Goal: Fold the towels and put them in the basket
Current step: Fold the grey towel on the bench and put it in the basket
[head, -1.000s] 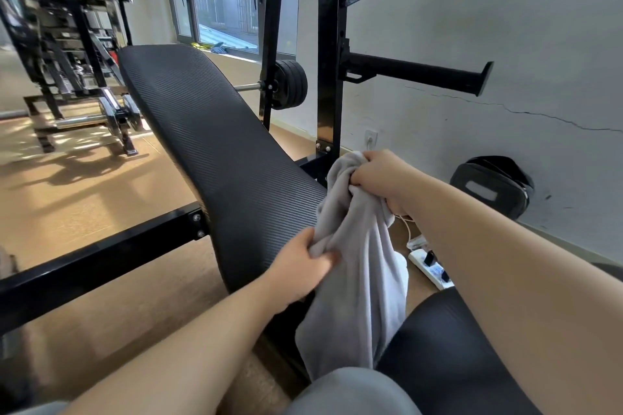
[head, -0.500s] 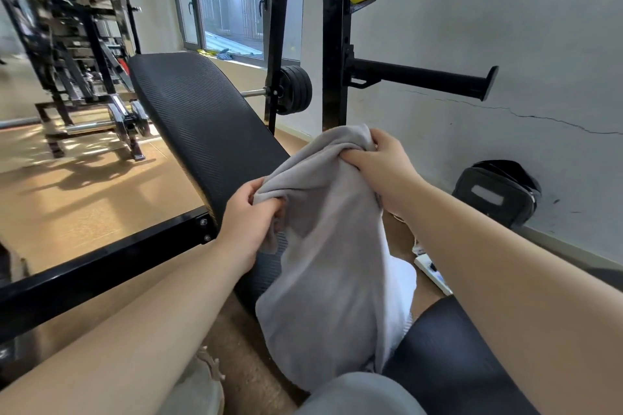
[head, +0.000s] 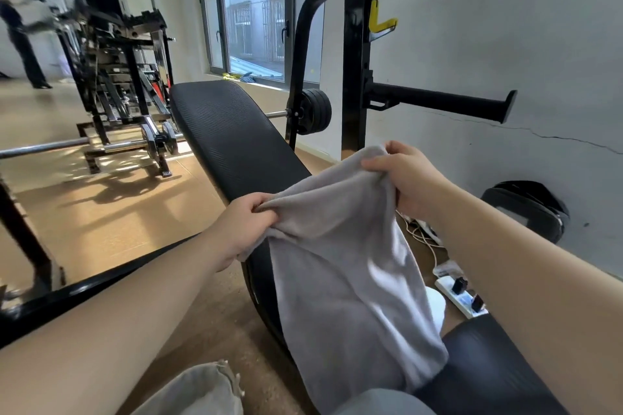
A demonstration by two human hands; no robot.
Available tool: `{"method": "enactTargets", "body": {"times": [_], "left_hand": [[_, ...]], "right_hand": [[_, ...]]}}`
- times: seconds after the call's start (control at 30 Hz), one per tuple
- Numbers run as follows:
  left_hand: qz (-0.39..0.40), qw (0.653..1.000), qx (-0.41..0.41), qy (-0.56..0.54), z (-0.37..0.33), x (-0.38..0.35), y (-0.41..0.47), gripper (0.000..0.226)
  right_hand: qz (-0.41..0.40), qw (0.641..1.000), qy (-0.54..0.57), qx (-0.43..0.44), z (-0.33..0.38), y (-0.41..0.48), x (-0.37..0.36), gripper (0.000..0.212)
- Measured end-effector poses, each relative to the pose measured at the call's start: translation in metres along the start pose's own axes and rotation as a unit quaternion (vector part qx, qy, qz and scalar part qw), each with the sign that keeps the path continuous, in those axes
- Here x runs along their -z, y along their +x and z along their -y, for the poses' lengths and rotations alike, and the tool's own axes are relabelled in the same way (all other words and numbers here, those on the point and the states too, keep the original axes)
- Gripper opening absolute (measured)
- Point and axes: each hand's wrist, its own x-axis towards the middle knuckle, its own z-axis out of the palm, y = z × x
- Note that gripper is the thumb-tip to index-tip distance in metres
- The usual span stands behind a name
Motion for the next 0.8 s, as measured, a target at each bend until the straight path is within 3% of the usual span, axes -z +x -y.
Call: {"method": "enactTargets", "body": {"times": [0.17,0.23,0.33,0.47,0.63,0.8], "left_hand": [[-0.059,0.986,-0.043,0.149,-0.010,0.015,-0.006,0.020],[-0.078,0.977,-0.055,0.190,-0.017,0.021,-0.010,0.012],[-0.086,0.974,-0.069,0.200,-0.025,0.034,-0.016,0.016],[-0.072,0.974,-0.065,0.206,-0.038,0.050,-0.026,0.013],[-0.046,0.984,-0.067,0.159,-0.057,0.069,-0.040,0.032],[-0.085,0.978,-0.089,0.167,-0.076,0.090,-0.048,0.015]], "right_hand": [[0.052,0.991,-0.116,0.037,0.017,-0.014,-0.001,0.057],[0.047,0.986,-0.150,0.048,0.025,-0.018,-0.003,0.063],[0.003,0.981,-0.185,0.060,0.034,-0.022,-0.004,0.056],[-0.055,0.971,-0.201,0.119,0.048,-0.029,0.000,0.027],[-0.090,0.948,-0.239,0.192,0.067,-0.041,-0.001,0.038],[-0.102,0.927,-0.285,0.222,0.087,-0.048,-0.005,0.046]]}}
